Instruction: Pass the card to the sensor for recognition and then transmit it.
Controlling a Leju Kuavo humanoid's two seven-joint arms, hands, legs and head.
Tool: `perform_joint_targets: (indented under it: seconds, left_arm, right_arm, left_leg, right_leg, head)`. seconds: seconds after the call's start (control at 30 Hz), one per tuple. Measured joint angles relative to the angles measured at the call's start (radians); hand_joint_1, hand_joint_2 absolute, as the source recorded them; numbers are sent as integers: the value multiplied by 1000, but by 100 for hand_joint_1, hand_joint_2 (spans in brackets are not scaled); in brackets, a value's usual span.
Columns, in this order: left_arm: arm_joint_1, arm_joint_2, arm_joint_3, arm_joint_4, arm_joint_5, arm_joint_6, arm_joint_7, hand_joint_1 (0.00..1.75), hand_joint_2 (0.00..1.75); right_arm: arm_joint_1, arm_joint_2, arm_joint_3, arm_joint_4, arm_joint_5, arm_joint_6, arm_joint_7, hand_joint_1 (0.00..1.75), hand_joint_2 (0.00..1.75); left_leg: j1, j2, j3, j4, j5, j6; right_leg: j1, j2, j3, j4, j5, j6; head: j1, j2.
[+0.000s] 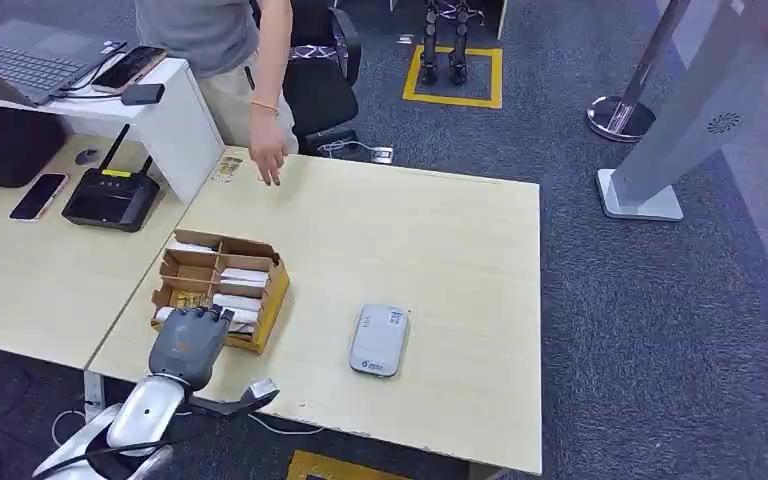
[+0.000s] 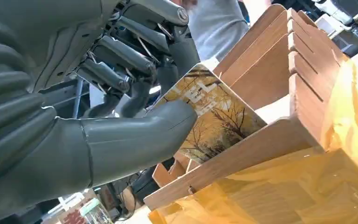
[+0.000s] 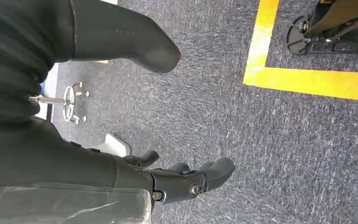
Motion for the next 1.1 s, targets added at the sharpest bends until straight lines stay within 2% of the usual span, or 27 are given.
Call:
perform_joint_targets:
  seconds: [0.27, 0.53, 0.73, 1.0, 1.1]
  left_arm:
    - [-3, 3, -11, 0, 0, 3, 47, 175, 175]
    - [-43, 42, -81, -22, 0, 33, 74, 175, 175]
    - [-125, 83, -129, -60, 0, 33, 80, 175, 175]
    - [-288, 185, -210, -114, 0, 31, 144, 175, 175]
    - [-356, 205, -233, -128, 0, 11, 140, 175, 175]
  right_arm:
    - [0, 5, 0, 0, -5, 0, 6, 0, 175]
    - [0, 10, 0, 0, -7, 1, 2, 0, 175]
    - [0, 14, 0, 0, -10, 1, -13, 0, 175]
    - [-2, 15, 0, 0, -6, 0, -23, 0, 175]
    - [-3, 15, 0, 0, 6, 0, -26, 0, 175]
  left_leg:
    - [0, 0, 0, 0, 0, 0]
    - [0, 0, 0, 0, 0, 0]
    - [0, 0, 0, 0, 0, 0]
    - [0, 0, 0, 0, 1, 0]
    - [0, 0, 0, 0, 1, 0]
  right_leg:
    - [0, 0, 0, 0, 0, 0]
    - [0, 0, 0, 0, 0, 0]
    - [0, 0, 0, 0, 0, 0]
    - [0, 0, 0, 0, 0, 0]
    - [0, 0, 0, 0, 0, 0]
  head:
    - [0, 0]
    - [0, 0]
    - [0, 0]
    - [0, 0]
    - [0, 0]
